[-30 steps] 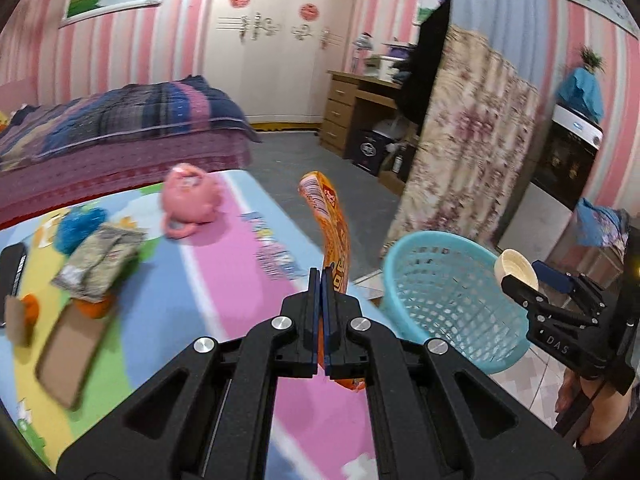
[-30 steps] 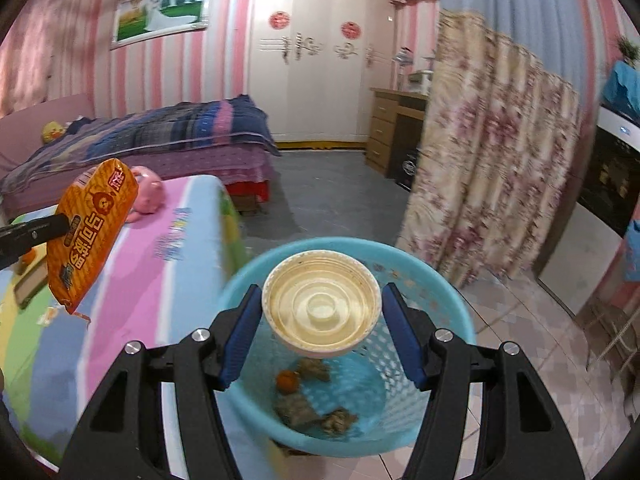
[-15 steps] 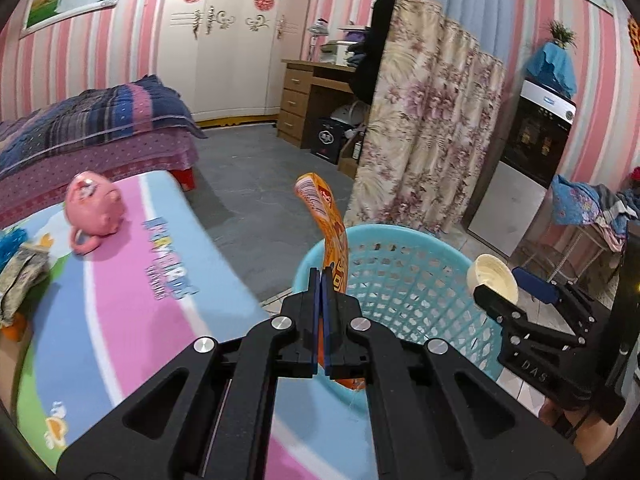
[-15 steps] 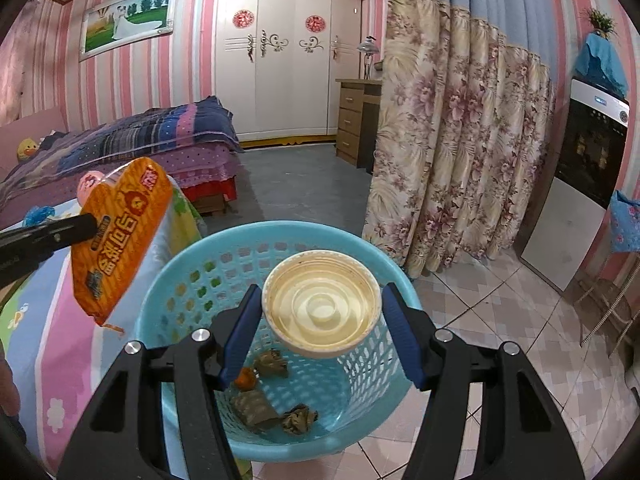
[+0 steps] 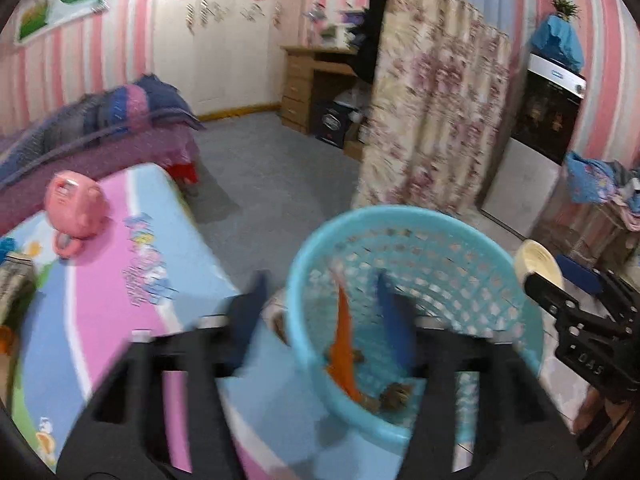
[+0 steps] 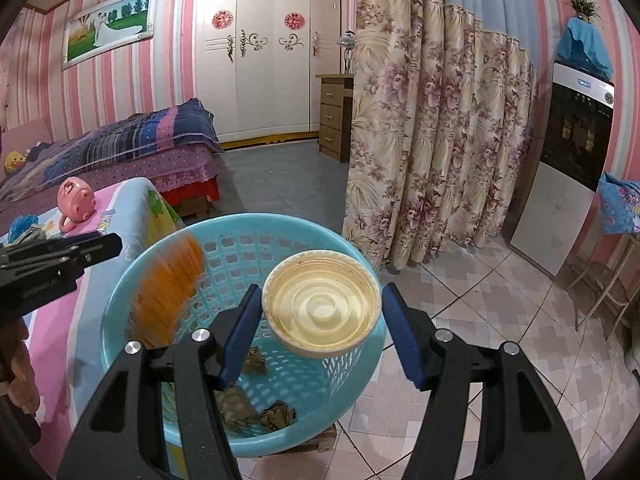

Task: Collect trash
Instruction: 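Carry the snack bag and white container over the blue basket and open both tools, then move both open tools back over the table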

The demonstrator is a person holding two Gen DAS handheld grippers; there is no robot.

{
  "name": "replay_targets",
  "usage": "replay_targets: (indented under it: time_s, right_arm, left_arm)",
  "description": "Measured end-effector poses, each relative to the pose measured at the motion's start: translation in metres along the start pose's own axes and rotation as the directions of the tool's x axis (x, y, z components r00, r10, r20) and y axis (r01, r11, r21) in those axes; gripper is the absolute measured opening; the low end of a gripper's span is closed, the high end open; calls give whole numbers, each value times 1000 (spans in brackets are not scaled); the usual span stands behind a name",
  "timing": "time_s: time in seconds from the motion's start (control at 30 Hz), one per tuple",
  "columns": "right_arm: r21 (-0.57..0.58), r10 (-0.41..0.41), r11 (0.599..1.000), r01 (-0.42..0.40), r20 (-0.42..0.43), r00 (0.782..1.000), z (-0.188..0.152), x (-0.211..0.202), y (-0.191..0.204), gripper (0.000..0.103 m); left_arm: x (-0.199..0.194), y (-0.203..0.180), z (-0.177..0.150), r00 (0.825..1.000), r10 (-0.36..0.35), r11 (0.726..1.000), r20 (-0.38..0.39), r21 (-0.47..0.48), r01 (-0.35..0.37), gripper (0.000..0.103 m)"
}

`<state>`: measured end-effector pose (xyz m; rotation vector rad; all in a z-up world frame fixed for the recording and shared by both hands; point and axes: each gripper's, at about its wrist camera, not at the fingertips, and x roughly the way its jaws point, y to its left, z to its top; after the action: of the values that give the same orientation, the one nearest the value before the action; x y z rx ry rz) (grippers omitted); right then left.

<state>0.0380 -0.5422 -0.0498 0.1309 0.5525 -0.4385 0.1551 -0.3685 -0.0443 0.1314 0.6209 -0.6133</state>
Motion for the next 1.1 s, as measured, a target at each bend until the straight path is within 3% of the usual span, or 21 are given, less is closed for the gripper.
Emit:
replay_targets:
  time_s: [0.2, 0.33, 0.63, 0.73, 0.83, 0.9, 1.1]
  right_arm:
    - [12, 7, 1000, -7, -4, 1000, -4, 3, 3, 61]
    - [43, 16, 999, -16, 0, 1000, -4, 10, 5, 61]
    - [46, 21, 999, -20, -5, 1000, -7, 32, 22, 62]
    - [47, 5, 999, -6, 12, 1000, -7, 30, 25, 81]
    - [56, -6, 998, 5, 17, 1000, -4, 24, 28, 84]
    - [56, -8, 998, 7, 23, 1000, -1, 20, 29, 91]
    - [31, 15, 999, -17, 42, 999, 7, 2, 47, 92]
  left_arm:
    - [-17, 22, 1, 995, 95, 995, 38, 8, -96, 88]
    - [-29, 43, -1, 991, 127, 992, 43, -27, -126, 93]
    - [-53, 80, -14, 981, 190, 979, 43, -85, -186, 95]
    - [-65, 88, -17, 976, 211, 975, 49, -81, -207, 95]
    - [-80, 99, -22, 972, 227, 971, 58, -95, -221, 95]
    - [-86, 105, -24, 971, 234, 968, 57, -106, -227, 96]
    - [-113, 132, -29, 955, 288, 952, 66, -128, -278, 96]
